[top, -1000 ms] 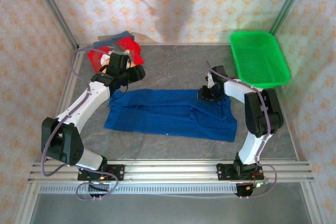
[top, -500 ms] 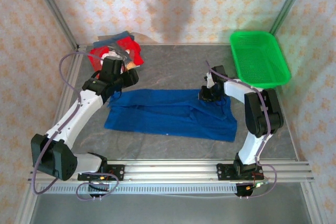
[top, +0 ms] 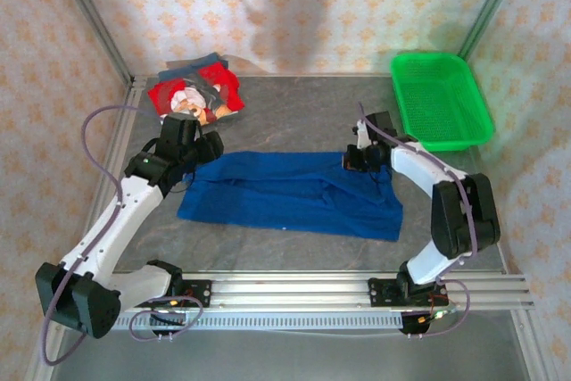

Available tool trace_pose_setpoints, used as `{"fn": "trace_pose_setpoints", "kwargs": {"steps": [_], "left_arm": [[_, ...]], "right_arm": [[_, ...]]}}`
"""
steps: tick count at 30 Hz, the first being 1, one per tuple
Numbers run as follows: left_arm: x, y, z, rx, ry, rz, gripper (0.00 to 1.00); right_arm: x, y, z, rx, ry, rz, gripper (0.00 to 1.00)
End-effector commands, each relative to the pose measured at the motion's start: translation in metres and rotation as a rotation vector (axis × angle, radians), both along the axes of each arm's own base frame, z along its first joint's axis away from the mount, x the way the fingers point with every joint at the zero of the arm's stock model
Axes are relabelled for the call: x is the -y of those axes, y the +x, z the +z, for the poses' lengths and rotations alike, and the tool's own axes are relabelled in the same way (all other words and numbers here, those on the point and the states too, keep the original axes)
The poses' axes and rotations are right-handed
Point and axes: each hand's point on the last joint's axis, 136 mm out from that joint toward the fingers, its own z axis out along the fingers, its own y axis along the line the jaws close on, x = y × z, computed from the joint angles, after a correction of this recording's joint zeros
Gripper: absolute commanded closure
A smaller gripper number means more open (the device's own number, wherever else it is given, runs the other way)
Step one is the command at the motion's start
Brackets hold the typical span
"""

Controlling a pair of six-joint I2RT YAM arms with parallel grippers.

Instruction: Fold and stack the t-shirts

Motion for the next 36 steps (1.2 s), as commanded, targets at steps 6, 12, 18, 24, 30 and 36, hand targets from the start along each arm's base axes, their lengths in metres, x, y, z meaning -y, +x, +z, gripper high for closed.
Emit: {"fn": "trace_pose_setpoints", "kwargs": {"steps": [6, 12, 18, 24, 30, 36], "left_arm": [[0.019, -0.002, 0.016, 0.024, 0.003, -0.136, 0.31], [0.037, -0.021, 0.043, 0.081, -0.022, -0.252, 0.29], [0.049, -0.05, 0.061, 0.117, -0.048, -0.324, 0.24], [0.064, -0.076, 0.073, 0.099, -0.059, -0.41, 0.18], [0.067, -0.099, 0.074, 0.059, -0.049, -0.455, 0.17], [0.06, -0.108, 0.066, 0.04, -0.047, -0.44, 0.17]], "right_arm": [[0.016, 0.001, -0.01, -0.011, -0.107, -0.077, 0.64], [0.02, 0.021, -0.026, -0.042, -0.212, 0.016, 0.59], [0.014, 0.032, -0.035, -0.067, -0.225, 0.096, 0.59], [0.008, 0.04, -0.04, -0.072, -0.215, 0.125, 0.64], [0.007, 0.04, -0.045, -0.076, -0.21, 0.135, 0.69], [0.003, 0.036, -0.049, -0.087, -0.194, 0.143, 0.74]]}}
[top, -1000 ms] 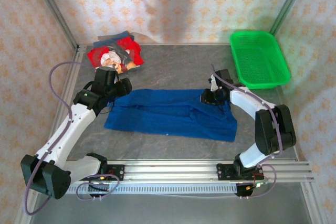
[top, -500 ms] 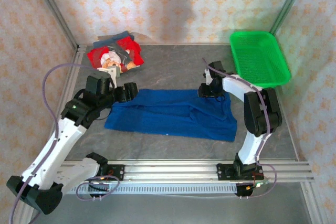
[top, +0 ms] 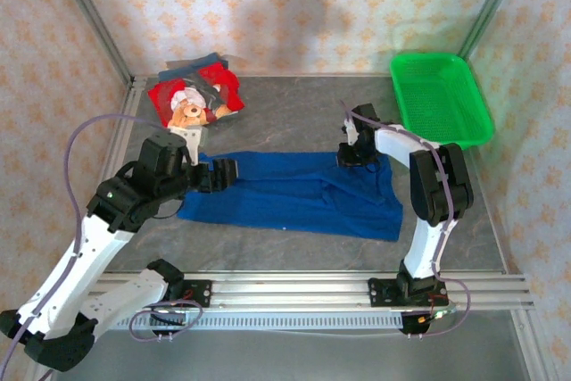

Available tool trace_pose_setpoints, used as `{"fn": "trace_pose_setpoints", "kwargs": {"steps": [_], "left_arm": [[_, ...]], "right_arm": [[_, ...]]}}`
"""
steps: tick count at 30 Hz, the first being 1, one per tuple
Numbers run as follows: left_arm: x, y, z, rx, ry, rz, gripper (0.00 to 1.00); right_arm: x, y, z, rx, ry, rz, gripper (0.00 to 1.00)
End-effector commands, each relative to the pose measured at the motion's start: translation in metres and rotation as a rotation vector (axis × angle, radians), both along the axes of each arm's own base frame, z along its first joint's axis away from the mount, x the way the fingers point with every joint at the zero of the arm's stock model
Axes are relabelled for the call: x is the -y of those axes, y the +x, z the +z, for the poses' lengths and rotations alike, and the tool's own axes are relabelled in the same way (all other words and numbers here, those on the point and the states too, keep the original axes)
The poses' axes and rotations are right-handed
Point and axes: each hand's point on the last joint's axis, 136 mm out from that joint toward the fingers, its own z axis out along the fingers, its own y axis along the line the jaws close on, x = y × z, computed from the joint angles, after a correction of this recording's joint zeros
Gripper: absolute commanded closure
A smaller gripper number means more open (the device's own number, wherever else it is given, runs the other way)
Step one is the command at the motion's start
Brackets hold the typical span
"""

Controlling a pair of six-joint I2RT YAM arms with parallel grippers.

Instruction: Fold and stack the t-shirts

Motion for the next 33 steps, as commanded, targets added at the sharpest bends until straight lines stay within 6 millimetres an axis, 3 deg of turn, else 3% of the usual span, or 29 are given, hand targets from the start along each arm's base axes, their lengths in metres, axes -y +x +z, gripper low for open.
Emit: {"fn": "trace_pose_setpoints", "kwargs": {"steps": [1, 10, 21, 33], "left_arm": [[-0.006, -0.011, -0.006, -0.027, 0.017, 0.002, 0.17], [-0.008, -0.013, -0.017, -0.043, 0.028, 0.009, 0.17], [-0.017, -0.015, -0.03, -0.051, 0.047, 0.048, 0.17], [-0.023, -0.015, -0.037, -0.049, 0.062, 0.076, 0.17]], "right_arm": [[-0.001, -0.004, -0.003, -0.015, 0.0, 0.018, 0.75], [-0.005, -0.007, -0.004, -0.024, 0.022, 0.01, 0.86], [-0.013, -0.013, 0.021, 0.023, 0.111, -0.04, 1.0], [-0.012, -0.022, 0.049, 0.072, 0.139, -0.047, 1.0]]}}
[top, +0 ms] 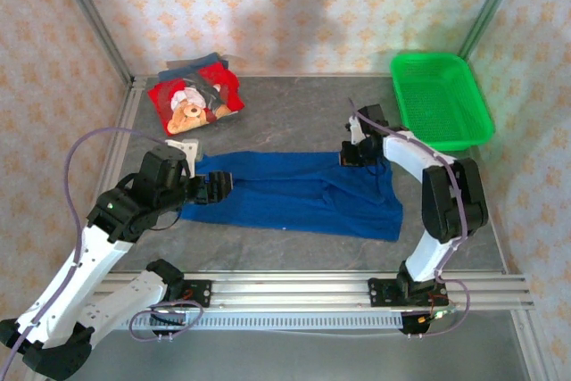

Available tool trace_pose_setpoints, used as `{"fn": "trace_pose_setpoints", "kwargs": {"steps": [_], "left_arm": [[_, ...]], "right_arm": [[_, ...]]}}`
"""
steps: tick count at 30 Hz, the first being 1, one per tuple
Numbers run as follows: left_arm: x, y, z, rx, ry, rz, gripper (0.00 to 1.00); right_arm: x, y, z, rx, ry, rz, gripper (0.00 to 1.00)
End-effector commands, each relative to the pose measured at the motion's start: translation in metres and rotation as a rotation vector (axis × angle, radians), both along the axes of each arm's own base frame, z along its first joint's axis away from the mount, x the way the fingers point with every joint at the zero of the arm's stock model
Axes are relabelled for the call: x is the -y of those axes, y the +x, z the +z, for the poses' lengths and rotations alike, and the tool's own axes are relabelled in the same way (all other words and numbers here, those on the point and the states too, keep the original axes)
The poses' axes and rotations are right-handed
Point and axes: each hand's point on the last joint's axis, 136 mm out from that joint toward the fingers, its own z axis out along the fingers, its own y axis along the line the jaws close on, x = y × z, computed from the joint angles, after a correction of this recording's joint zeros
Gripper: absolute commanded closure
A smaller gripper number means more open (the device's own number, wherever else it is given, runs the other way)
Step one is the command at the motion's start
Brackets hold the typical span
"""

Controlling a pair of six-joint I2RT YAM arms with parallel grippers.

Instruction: Fold and stack the t-shirts

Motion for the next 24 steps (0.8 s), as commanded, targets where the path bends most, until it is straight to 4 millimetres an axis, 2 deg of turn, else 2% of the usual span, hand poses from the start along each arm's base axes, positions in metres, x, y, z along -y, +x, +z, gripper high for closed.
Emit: {"fn": "trace_pose_setpoints", "kwargs": {"steps": [1, 2, 5, 6, 8, 13, 17, 24], "left_arm": [[-0.008, -0.002, -0.004, 0.002, 0.017, 0.037, 0.17], [-0.008, -0.002, -0.005, 0.002, 0.015, 0.039, 0.17], [-0.008, -0.002, -0.006, 0.004, 0.013, 0.041, 0.17], [-0.008, -0.001, -0.005, 0.006, 0.014, 0.043, 0.17], [-0.009, -0.001, -0.004, 0.009, 0.013, 0.046, 0.17], [-0.007, -0.003, 0.004, 0.019, 0.003, 0.031, 0.16], [-0.009, -0.005, 0.008, 0.028, 0.012, 0.028, 0.16], [-0.015, -0.004, 0.009, 0.033, 0.039, 0.043, 0.16]], "right_arm": [[0.003, -0.005, 0.01, 0.021, -0.005, -0.015, 1.0], [0.007, -0.005, 0.007, 0.017, -0.03, -0.03, 0.95], [0.02, -0.004, -0.008, -0.02, -0.117, -0.046, 0.64], [0.024, -0.004, -0.014, -0.04, -0.148, -0.039, 0.58], [0.025, 0.0, -0.021, -0.052, -0.172, -0.023, 0.53], [0.024, 0.011, -0.036, -0.076, -0.202, 0.022, 0.52], [0.019, 0.018, -0.04, -0.082, -0.196, 0.043, 0.55], [0.011, 0.015, -0.04, -0.088, -0.15, 0.061, 0.71]]}}
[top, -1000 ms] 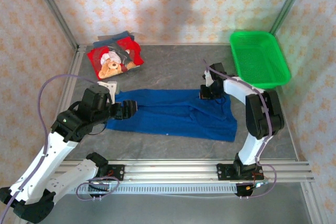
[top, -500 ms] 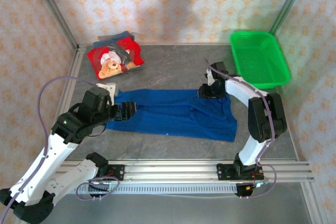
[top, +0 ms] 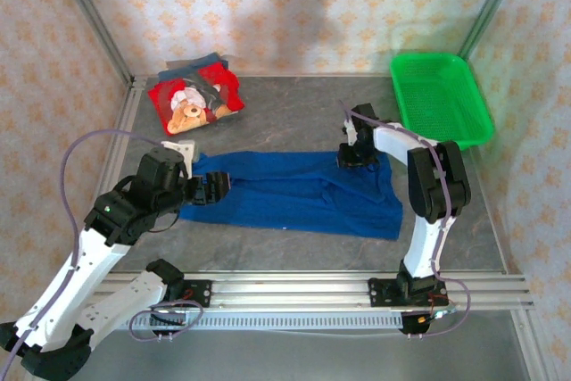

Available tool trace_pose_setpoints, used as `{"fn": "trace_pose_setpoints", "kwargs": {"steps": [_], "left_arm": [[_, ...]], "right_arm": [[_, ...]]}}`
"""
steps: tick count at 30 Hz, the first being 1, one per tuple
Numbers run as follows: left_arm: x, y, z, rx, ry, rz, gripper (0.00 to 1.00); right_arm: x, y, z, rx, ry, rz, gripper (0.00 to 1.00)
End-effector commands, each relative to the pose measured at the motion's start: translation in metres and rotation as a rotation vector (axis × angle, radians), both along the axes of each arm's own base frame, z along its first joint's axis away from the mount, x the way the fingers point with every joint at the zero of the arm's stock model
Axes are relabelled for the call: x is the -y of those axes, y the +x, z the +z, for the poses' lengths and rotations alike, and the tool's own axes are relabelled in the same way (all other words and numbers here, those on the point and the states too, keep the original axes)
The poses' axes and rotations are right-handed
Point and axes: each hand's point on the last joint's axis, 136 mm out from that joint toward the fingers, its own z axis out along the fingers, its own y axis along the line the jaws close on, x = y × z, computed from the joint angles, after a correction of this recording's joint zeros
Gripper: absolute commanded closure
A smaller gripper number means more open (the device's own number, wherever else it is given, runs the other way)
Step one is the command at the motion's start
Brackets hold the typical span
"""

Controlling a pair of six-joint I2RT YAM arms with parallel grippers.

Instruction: Fold and stack the t-shirts

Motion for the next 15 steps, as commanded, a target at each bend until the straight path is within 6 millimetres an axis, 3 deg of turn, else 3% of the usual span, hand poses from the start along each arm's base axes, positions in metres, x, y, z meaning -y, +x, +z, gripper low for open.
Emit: {"fn": "trace_pose_setpoints", "kwargs": {"steps": [1, 15], "left_arm": [[-0.009, -0.002, 0.007, 0.021, 0.04, 0.015, 0.16], [-0.005, 0.006, -0.004, 0.001, 0.083, -0.012, 0.16]], "right_arm": [[-0.005, -0.003, 0.005, -0.005, 0.016, 0.024, 0.73], [-0.01, -0.023, 0.018, -0.006, 0.083, 0.013, 0.94]]}}
